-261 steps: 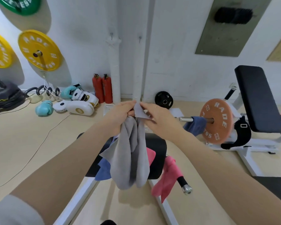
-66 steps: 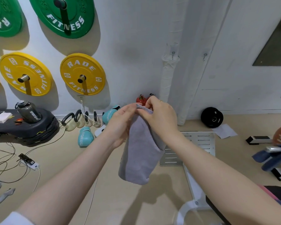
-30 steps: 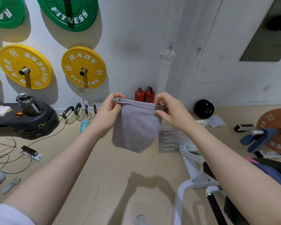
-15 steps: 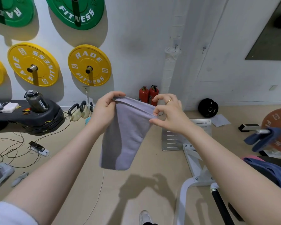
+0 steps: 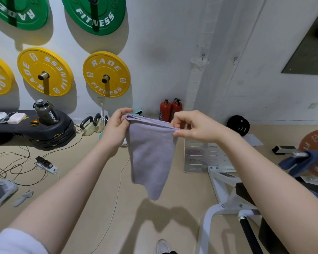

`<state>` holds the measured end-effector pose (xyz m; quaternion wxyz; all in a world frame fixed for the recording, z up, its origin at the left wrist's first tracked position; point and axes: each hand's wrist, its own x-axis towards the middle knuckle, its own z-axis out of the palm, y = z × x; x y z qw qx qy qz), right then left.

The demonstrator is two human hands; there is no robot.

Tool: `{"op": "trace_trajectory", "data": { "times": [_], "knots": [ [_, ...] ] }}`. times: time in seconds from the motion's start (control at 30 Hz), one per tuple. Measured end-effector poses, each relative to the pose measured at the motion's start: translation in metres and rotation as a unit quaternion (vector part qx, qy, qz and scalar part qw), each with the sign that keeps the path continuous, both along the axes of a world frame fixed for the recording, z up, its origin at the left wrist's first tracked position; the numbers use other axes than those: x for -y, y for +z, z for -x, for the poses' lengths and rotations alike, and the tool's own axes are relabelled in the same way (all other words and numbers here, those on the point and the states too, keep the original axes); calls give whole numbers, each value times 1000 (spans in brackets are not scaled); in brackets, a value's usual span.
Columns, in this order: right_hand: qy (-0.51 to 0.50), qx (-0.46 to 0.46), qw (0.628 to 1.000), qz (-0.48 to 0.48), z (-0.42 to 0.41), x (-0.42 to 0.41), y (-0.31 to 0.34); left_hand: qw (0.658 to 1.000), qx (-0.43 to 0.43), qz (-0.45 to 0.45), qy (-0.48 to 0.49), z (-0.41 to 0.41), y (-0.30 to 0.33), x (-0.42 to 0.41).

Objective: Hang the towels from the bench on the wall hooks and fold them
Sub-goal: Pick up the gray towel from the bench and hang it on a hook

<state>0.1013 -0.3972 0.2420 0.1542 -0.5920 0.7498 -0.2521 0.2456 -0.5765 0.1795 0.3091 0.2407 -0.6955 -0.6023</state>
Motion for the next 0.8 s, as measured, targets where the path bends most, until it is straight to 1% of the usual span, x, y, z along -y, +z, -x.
{"op": "trace_trajectory", "data": {
  "times": [0.03, 0.1, 0.13, 0.2, 0.27, 0.37, 0.4, 0.43, 0.47, 0.5, 0.53, 0.57, 0.63, 0.7, 0.77, 0.8],
  "knots": [
    [-22, -3, 999, -28, 6, -2, 0, 1000, 8, -3, -20, -2, -1, -1],
    [-71, -19, 996, -54, 17, -4, -3, 997, 28, -7, -72, -4, -4, -5],
    [-95, -43, 993, -57, 21, -2, -6, 995, 33, -13, -99, -3, -5, -7],
    [-124, -122, 983, -61, 28, 2, -15, 990, 45, -23, -130, 2, -4, -12],
    [-125, -191, 972, -62, 34, 6, -23, 989, 52, -51, -127, 9, -2, -15],
    [-108, -208, 970, -63, 47, 9, -33, 987, 64, -99, -111, 25, 1, -11],
    [-112, -176, 977, -53, 53, 10, -36, 986, 72, -104, -106, 32, 1, -10],
    [-121, -104, 987, -32, 59, 10, -38, 986, 78, -108, -100, 39, 2, -8],
    [-127, -6, 992, -8, 65, 11, -40, 986, 79, -113, -91, 47, 2, -4],
    [-122, 90, 988, 17, 71, 13, -41, 987, 79, -117, -80, 56, 3, 1],
    [-110, 158, 981, 39, 79, 14, -42, 987, 80, -117, -72, 65, 5, 6],
    [-101, 191, 975, 57, 88, 16, -43, 988, 86, -107, -67, 74, 6, 12],
    [-89, 199, 974, 66, 110, 24, -41, 990, 99, -63, -76, 95, 9, 23],
    [-78, 135, 987, 27, 135, 35, -38, 990, 99, -27, -94, 116, 11, 31],
    [-87, 65, 994, -26, 163, 46, -34, 991, 97, -11, -95, 140, 15, 36],
    [-102, 70, 991, -40, 176, 51, -31, 991, 95, -10, -92, 152, 18, 39]
  ]
}}
